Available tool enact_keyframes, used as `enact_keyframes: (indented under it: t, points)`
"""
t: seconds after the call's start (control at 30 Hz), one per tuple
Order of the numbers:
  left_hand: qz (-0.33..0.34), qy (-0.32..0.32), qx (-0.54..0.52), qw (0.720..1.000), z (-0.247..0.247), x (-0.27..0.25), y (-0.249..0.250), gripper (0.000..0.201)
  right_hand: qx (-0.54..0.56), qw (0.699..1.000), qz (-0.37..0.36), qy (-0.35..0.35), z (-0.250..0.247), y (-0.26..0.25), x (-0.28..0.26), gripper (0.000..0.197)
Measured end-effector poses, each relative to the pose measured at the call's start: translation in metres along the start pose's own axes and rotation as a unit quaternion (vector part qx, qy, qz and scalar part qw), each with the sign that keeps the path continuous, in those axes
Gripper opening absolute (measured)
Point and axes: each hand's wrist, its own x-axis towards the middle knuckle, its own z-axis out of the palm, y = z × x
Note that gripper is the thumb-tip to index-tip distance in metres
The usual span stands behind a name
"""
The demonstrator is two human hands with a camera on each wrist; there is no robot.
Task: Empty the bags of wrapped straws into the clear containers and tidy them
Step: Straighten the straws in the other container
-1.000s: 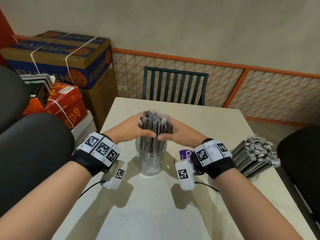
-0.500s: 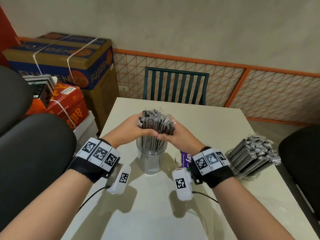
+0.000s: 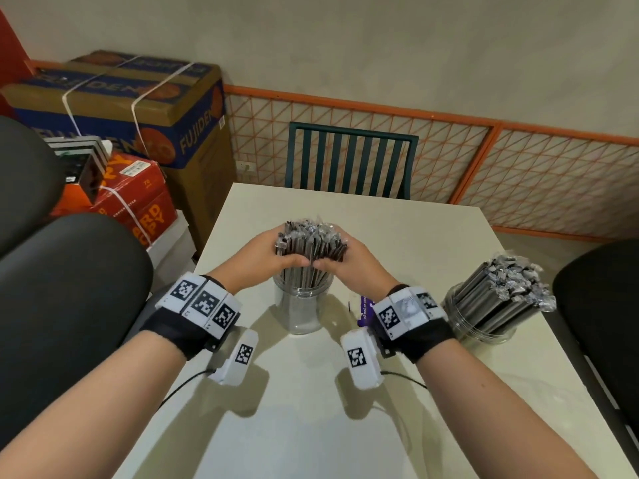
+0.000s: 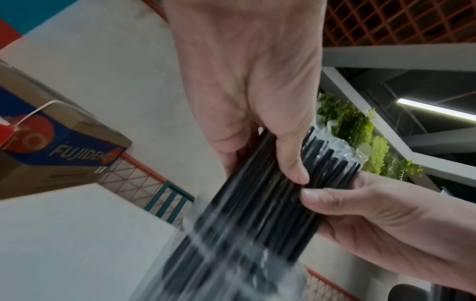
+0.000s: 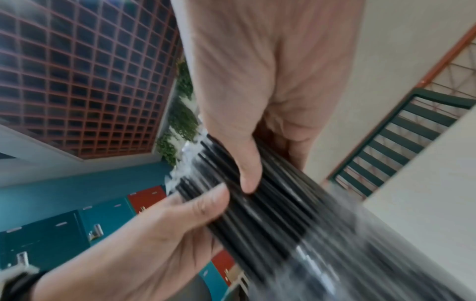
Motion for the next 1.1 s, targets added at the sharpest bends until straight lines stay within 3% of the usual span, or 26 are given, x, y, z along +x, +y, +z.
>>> enact_keyframes:
  t: [0.13, 0.27, 0.37, 0.5, 0.6, 0.77, 0.87, 1.0, 1.1]
  points:
    - [-0.003, -0.067, 0.068, 0.995, -0.017, 0.005, 0.008, 0.06, -0.116, 0.988, 0.006, -0.105, -0.024, -0.018, 0.015, 0.06]
    - [-0.035, -0.1, 0.097, 0.99, -0.014, 0.002, -0.001, 0.069, -0.19, 0.973, 0.013, -0.132, -0.021, -0.011, 0.018, 0.072]
    - [-0.041, -0.105, 0.038, 0.993, -0.009, -0.004, -0.009, 0.082, -0.148, 0.98, 0.013, -0.128, -0.016, 0.003, 0.015, 0.084]
    - [-0.019, -0.064, -0.018, 0.998, 0.006, -0.011, -0.013, 0.077, -0.084, 0.992, 0.022, -0.092, -0.008, 0.016, 0.008, 0.097]
    - [-0.023, -0.021, -0.042, 0.999, 0.013, -0.01, -0.014, 0.07, -0.045, 0.998, 0.014, -0.036, 0.004, 0.016, -0.001, 0.092]
    - [-0.009, 0.023, -0.005, 1.0, 0.012, -0.006, -0.004, 0.053, -0.032, 0.998, -0.018, 0.054, 0.014, 0.004, -0.01, 0.067]
    - [0.016, 0.025, 0.023, 0.999, -0.001, -0.005, 0.002, 0.052, -0.031, 0.999, -0.033, 0.005, -0.003, -0.01, -0.006, 0.059]
    - [-0.016, -0.039, 0.063, 0.997, -0.002, -0.008, -0.006, 0.057, -0.128, 0.987, -0.015, -0.098, -0.01, -0.004, 0.001, 0.063]
    - [-0.038, -0.05, 0.043, 0.997, 0.007, -0.01, -0.017, 0.065, -0.12, 0.988, 0.001, -0.093, -0.005, 0.005, 0.001, 0.068]
